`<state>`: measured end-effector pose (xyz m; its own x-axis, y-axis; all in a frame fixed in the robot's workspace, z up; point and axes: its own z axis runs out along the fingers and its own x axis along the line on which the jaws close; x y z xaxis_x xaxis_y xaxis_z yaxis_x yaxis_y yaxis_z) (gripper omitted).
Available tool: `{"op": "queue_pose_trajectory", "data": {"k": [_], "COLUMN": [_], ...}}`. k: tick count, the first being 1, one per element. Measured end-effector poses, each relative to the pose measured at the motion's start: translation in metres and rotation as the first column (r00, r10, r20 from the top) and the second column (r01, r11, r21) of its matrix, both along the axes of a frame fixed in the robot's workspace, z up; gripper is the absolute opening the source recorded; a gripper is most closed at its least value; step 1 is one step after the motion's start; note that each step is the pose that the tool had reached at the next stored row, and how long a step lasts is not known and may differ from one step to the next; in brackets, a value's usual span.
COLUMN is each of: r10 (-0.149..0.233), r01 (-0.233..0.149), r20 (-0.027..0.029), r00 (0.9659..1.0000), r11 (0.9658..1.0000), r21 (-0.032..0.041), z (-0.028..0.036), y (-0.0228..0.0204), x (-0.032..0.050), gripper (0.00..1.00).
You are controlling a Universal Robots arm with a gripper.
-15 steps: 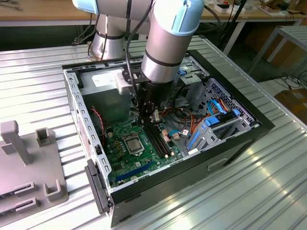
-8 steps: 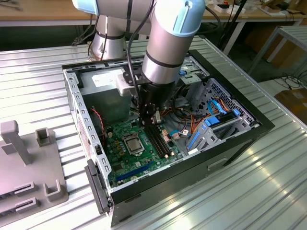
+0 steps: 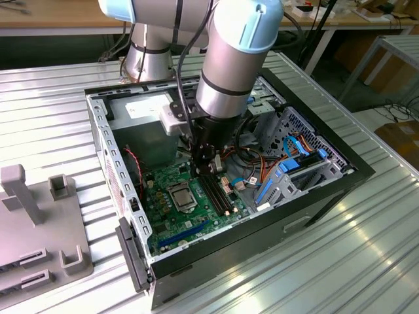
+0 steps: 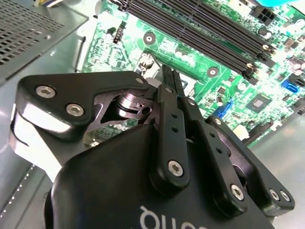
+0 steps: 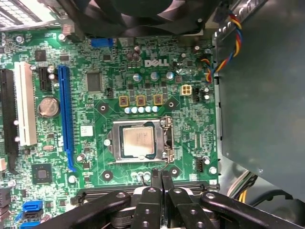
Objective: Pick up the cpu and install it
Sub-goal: 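Install the first cpu locking lever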
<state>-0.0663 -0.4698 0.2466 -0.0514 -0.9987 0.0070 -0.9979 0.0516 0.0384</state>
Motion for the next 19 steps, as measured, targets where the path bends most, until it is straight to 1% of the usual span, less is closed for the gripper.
{"op": "queue_pose_trajectory", "data": {"k": [4,8,19], "r10": [0.005,0.011,0.029], "r01": [-0.005,-0.011,-0.029], "r20": [0.0,0.0,0.0], "r00": [1.0,0.9999,0.9996], "r11": [1.0,0.9999,0.9996], "r21": [0.0,-0.0001,-0.0002], "z": [0.0,-0.0001,-0.0047], "y": [-0.0082,-0.0144,-0.0192], "x": [0.0,0.0,0.0], "gripper": [0.15,0.15,0.15]}}
